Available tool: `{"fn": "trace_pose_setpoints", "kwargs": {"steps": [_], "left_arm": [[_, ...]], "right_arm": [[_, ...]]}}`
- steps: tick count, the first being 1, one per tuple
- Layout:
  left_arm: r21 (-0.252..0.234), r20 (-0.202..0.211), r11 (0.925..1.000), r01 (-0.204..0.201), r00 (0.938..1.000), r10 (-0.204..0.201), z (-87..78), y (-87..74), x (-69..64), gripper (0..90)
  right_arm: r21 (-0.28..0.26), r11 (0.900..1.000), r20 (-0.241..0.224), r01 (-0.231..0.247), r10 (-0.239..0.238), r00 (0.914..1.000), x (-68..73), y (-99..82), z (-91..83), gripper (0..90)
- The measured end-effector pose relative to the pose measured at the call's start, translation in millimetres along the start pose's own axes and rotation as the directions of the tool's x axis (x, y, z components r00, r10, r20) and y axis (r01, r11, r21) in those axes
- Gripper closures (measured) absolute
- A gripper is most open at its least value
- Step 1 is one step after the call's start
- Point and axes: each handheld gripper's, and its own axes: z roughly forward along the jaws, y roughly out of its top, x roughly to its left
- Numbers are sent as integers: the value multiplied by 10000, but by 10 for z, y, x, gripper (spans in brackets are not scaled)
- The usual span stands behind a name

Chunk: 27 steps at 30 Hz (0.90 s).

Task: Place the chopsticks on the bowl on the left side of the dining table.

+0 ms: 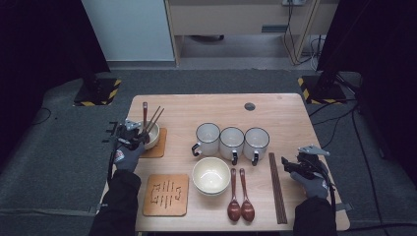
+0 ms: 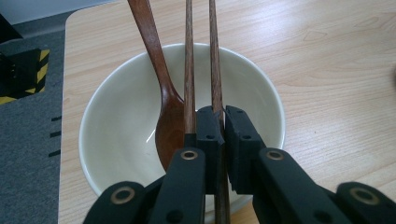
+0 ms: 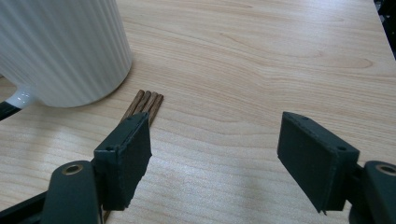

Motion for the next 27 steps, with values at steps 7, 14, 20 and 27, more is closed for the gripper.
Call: {"fn": "trace_pose_setpoints", "kwargs": {"steps": [7, 14, 20, 27], "left_arm": [[-95, -95, 9999, 144, 9999, -145, 28, 18, -2, 835], [-108, -143, 9998, 157, 9998, -158, 39, 27, -4, 833], [-189, -182, 9997, 132, 9997, -135, 13, 41, -11, 822], [-486, -203, 9987, 152, 9997, -162, -61, 55, -5, 755]], "right_arm": [[9, 10000, -9, 9, -9, 10000, -1, -1, 4, 258], [-1, 10000, -12, 8, -8, 10000, -3, 0, 3, 260], [-11, 10000, -14, 14, -14, 10000, 0, 2, 2, 260], [-30, 10000, -52, 68, -69, 10000, 4, 2, -1, 260]]}}
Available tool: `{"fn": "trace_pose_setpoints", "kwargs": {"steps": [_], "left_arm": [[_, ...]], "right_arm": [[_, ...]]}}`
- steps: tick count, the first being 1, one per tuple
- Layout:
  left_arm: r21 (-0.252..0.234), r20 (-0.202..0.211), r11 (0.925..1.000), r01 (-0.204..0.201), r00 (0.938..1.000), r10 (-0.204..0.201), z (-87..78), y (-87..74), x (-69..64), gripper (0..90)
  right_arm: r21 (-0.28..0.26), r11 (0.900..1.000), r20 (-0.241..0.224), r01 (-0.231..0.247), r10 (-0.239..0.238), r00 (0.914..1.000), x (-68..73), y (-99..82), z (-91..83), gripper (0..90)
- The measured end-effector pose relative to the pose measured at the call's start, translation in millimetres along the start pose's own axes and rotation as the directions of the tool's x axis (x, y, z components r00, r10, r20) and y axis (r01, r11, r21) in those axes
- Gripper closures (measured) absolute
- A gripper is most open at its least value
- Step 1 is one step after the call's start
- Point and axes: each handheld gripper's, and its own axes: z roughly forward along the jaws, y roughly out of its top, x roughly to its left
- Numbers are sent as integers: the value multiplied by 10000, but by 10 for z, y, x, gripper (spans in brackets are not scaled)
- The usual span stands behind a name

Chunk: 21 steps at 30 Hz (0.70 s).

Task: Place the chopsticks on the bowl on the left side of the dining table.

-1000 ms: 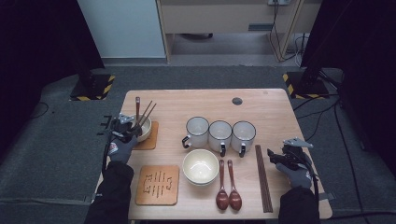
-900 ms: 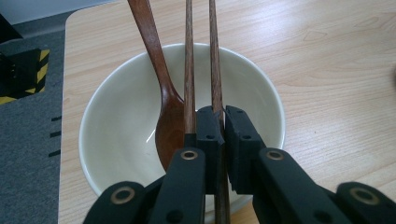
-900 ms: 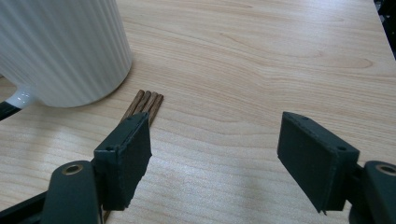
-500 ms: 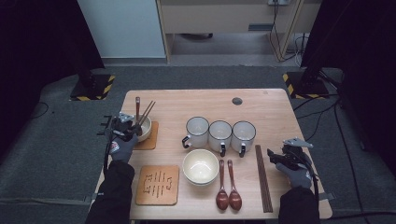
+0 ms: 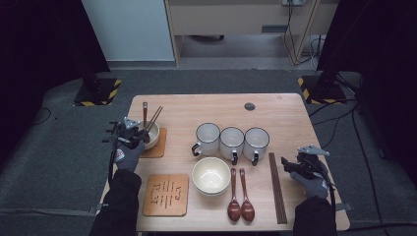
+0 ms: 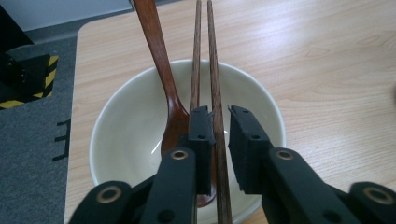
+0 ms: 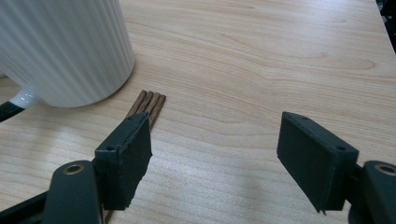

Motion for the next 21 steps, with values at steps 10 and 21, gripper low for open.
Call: {"fn": "trace_pose_setpoints", "kwargs": {"steps": [10, 21], "left_arm": [[-220, 364, 9998, -13, 9993, 21, -20, -3, 97, 570], [29, 446, 10000, 28, 9990, -29, 54, -44, 163, 493]], "right_arm": [[-81, 10000, -34, -30, 30, 10000, 0, 3, -10, 260], [-20, 10000, -35, 45, -45, 10000, 4, 4, -3, 260]]}}
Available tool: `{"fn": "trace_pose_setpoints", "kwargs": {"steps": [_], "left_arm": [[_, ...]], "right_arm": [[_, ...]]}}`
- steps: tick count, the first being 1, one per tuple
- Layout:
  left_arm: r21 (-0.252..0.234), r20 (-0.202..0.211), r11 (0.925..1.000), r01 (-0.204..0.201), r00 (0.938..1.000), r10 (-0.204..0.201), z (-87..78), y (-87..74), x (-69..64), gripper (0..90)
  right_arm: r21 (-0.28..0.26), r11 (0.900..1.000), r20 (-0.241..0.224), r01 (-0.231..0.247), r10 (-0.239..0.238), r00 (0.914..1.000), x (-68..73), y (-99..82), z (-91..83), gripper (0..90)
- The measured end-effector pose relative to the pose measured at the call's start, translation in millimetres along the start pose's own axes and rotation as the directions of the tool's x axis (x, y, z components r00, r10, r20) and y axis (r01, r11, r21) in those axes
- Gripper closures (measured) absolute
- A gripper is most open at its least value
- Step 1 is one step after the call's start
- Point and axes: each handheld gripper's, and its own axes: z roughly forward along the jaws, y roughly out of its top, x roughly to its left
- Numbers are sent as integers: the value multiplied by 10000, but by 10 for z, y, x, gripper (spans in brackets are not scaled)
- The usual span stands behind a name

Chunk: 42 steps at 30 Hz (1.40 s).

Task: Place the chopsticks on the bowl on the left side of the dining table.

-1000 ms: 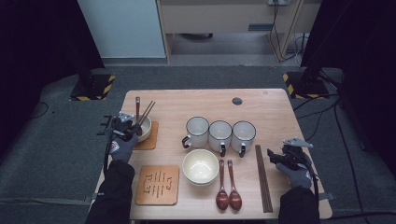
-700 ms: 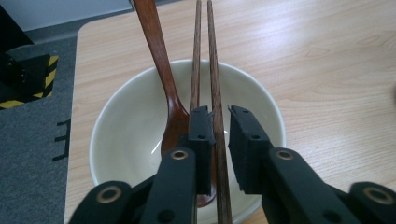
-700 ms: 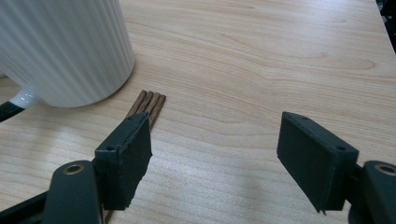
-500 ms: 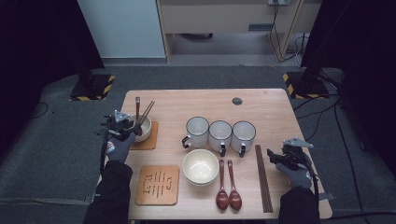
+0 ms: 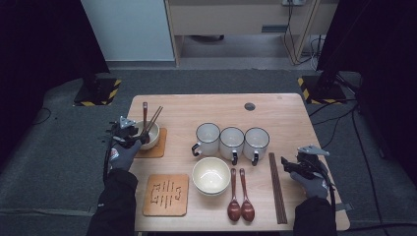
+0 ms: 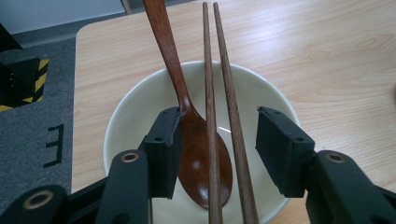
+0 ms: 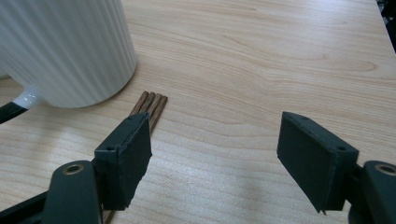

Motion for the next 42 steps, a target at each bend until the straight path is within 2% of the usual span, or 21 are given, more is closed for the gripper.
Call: {"fn": "trace_pose_setpoints", "kwargs": {"steps": [4, 14, 19, 27, 29, 35, 42], "left_arm": [[83, -34, 10000, -43, 10000, 43, 23, -10, 3, 516], [372, -79, 9993, -42, 10000, 45, 75, -46, 33, 638], [305, -15, 9995, -109, 9999, 110, 66, -53, 28, 757], [278, 186, 9995, -119, 9998, 114, 65, -52, 12, 768], [244, 439, 9996, -132, 9990, 121, 66, -51, -3, 770], [293, 801, 9989, -359, 9962, 334, 63, -45, -39, 769], [487, 767, 9981, -371, 9965, 333, 54, -52, -29, 757]], "right_arm": [[7, 10000, -3, -6, 6, 10000, 6, -1, -2, 260], [-5, 10000, 11, 23, -23, 10000, 1, 0, -1, 261], [6, 10000, 21, 23, -23, 10000, 2, 0, 2, 261], [28, 10000, 43, 18, -18, 10000, 5, 0, 5, 263], [28, 10000, 27, 31, -31, 10000, 6, 0, 5, 263], [14, 10000, 3, 28, -28, 10000, 8, 2, -3, 264], [33, 10000, 6, 45, -45, 10000, 9, 1, 0, 264]]}}
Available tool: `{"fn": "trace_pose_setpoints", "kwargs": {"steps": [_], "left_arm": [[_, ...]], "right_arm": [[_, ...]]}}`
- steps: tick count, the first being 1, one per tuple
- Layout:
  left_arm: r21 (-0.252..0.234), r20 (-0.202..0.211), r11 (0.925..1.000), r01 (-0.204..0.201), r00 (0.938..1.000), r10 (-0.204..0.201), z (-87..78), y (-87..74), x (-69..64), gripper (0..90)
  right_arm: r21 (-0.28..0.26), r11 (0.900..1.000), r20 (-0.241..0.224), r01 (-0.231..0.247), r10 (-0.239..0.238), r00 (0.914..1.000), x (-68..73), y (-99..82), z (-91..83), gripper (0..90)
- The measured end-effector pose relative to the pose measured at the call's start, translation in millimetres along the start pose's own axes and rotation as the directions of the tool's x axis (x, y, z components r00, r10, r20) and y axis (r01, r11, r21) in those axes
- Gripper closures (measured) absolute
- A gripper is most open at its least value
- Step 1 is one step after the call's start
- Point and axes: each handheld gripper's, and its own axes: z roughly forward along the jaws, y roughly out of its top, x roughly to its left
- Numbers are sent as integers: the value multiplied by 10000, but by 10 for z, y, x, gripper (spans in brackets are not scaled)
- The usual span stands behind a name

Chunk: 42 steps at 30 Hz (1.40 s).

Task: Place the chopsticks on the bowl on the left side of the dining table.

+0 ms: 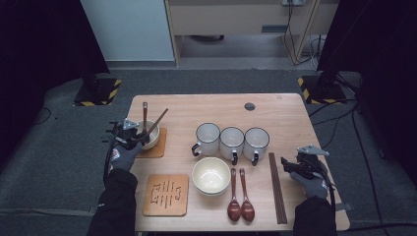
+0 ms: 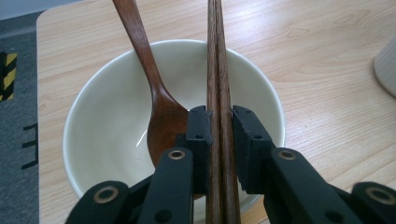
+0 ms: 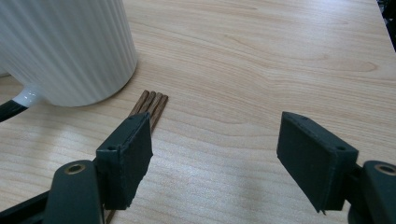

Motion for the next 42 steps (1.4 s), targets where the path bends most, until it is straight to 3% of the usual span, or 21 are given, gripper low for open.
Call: {"fn": "trace_pose_setpoints", "kwargs": {"steps": [5, 23, 32, 35, 42], "left_arm": [[262, -44, 9997, -38, 10000, 39, 13, -24, 12, 750], [256, -65, 9996, -106, 9999, 108, 10, -16, 8, 726], [-253, -205, 9997, -30, 9998, 25, -90, 41, 3, 625], [-587, -141, 9983, 21, 9999, -29, -191, 99, -29, 632], [-627, 27, 9979, 134, 9999, -133, -228, 124, -113, 683]], "right_arm": [[-3, 10000, 4, -4, 4, 10000, 2, 0, -1, 264], [-13, 10000, 12, -2, 2, 10000, 4, 1, 3, 264], [-29, 10000, -2, -12, 12, 10000, 4, 2, -1, 264], [-42, 10000, 11, -47, 47, 10000, 6, 3, -3, 264], [-27, 10000, -12, -43, 43, 10000, 9, 4, -8, 264]]}}
